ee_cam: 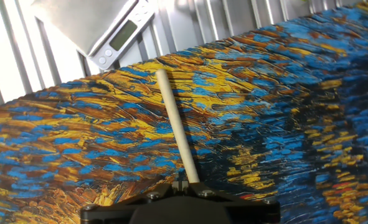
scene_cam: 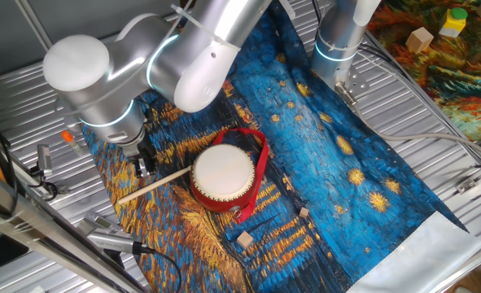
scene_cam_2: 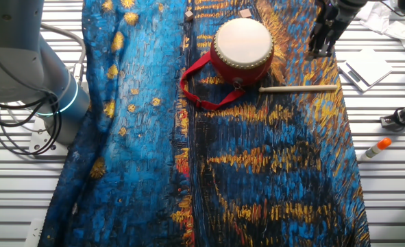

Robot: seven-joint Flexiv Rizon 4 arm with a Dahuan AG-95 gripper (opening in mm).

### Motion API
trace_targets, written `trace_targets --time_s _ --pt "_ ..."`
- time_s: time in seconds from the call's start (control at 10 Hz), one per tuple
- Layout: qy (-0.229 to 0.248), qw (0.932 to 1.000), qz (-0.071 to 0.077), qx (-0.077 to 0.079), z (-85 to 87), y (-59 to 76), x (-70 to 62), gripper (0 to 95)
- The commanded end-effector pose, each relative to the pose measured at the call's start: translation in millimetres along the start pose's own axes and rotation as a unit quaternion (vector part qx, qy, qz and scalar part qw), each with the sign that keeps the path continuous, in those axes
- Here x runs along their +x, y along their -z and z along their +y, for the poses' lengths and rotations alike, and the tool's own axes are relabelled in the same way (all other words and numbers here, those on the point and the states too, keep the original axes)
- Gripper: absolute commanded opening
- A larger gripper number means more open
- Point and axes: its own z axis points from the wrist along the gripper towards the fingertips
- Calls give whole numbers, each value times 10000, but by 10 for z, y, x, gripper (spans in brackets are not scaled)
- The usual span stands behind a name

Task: Play the drum

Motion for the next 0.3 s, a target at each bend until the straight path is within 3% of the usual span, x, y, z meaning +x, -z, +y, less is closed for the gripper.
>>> trace_targets --time_s 0.1,0.3 --pt "-2 10000 4 -1 4 -2 -6 0" --pt "28 10000 2 8 4 -2 -6 0"
